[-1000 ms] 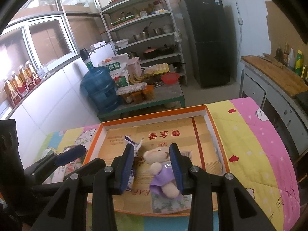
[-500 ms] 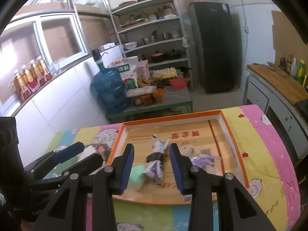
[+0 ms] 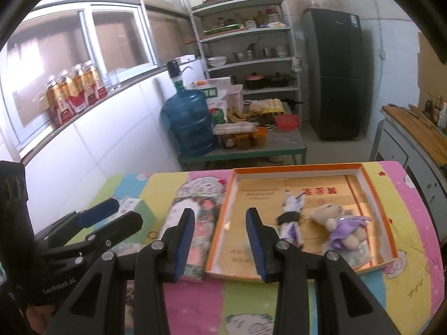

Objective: Organize soft objects
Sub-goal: 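Move both tools back to the pile of soft items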

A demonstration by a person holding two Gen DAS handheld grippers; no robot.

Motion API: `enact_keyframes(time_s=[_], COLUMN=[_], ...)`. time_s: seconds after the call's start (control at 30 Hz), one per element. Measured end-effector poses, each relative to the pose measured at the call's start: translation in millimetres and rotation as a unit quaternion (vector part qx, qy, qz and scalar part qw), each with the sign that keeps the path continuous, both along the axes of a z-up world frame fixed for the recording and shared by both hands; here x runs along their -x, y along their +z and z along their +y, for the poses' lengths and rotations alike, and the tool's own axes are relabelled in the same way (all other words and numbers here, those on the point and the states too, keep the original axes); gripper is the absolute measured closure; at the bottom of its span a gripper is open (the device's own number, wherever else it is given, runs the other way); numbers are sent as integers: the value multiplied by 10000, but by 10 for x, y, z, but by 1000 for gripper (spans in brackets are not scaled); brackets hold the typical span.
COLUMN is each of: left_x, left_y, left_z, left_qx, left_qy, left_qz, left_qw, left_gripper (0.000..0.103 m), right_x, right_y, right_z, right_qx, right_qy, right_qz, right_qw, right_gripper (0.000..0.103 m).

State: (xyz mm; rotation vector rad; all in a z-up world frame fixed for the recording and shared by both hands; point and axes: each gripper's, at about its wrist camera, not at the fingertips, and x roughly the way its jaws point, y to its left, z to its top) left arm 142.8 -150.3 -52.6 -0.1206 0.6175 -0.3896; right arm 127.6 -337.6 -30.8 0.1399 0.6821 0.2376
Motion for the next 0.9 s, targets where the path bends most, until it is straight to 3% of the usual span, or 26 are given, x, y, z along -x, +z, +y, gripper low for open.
enact_keyframes(time_s=[0.57, 0.9], left_x=[390, 625], left_y=[-70, -374], left_z=[994, 1280], left_qx=[75, 102], left_qy=[164, -482], left_qz=[-51, 154], left_qw=[9998, 9987], left_gripper=[35, 35], right_x=[394, 542], right_y=[-52, -365], right_z=[817, 1222], right_qx=[97, 199], right_qy=[266, 436], right_qz=[125, 525], right_qw=[9995, 9975], right_gripper=[65, 65])
